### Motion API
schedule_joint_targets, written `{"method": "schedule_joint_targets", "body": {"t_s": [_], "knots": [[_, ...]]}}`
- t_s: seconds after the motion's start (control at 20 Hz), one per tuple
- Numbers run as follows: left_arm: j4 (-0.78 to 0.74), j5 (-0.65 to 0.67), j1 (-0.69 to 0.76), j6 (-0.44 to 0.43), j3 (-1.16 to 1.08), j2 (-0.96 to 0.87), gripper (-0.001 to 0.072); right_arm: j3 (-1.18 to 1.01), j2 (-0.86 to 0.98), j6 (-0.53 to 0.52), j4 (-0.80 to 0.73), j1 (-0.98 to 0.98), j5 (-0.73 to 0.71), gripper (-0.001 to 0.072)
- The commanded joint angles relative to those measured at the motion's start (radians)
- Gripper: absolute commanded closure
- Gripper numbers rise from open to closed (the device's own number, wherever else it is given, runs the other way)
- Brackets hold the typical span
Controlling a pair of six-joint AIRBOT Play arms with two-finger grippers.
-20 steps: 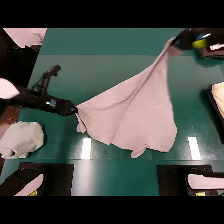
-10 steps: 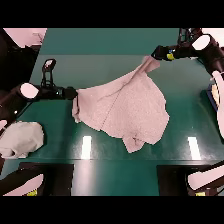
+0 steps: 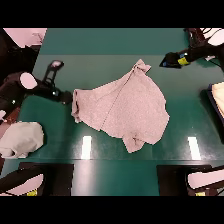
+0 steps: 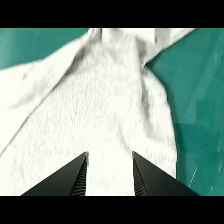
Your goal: Fold the shirts.
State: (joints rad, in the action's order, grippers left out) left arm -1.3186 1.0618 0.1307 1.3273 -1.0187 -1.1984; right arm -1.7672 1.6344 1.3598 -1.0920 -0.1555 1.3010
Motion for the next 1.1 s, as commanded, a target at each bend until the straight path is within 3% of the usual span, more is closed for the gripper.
{"method": "schedule_joint_targets", "body": {"t_s": [0.0,0.15,0.35,0.7,0.75,0.8,1.0,1.05], "knots": [[0.027,0.124,-0.001,-0.001,0.111,-0.001,0.0239,0.169,-0.126,-0.041,-0.002,0.019,0.071,0.0398],[0.148,0.039,0.000,-0.036,0.215,-0.002,0.0240,0.337,-0.240,-0.062,0.000,0.018,0.017,0.0397],[0.175,-0.032,0.000,-0.053,0.248,-0.006,0.0240,0.479,-0.339,-0.062,0.000,0.018,-0.050,0.0398],[0.265,-0.138,0.000,-0.052,0.278,-0.013,0.0243,0.534,-0.385,-0.060,0.001,0.018,-0.063,0.0398],[0.265,-0.135,0.000,-0.053,0.279,-0.019,0.0355,0.534,-0.385,-0.060,0.001,0.018,-0.064,0.0398],[0.267,-0.129,0.000,-0.052,0.280,-0.029,0.0408,0.534,-0.385,-0.059,0.001,0.018,-0.064,0.0398],[0.281,-0.105,0.000,-0.050,0.279,-0.060,0.0412,0.534,-0.385,-0.059,0.002,0.018,-0.056,0.0398],[0.280,-0.089,0.000,-0.044,0.269,-0.060,0.0495,0.534,-0.385,-0.058,0.003,0.018,-0.047,0.0398]]}}
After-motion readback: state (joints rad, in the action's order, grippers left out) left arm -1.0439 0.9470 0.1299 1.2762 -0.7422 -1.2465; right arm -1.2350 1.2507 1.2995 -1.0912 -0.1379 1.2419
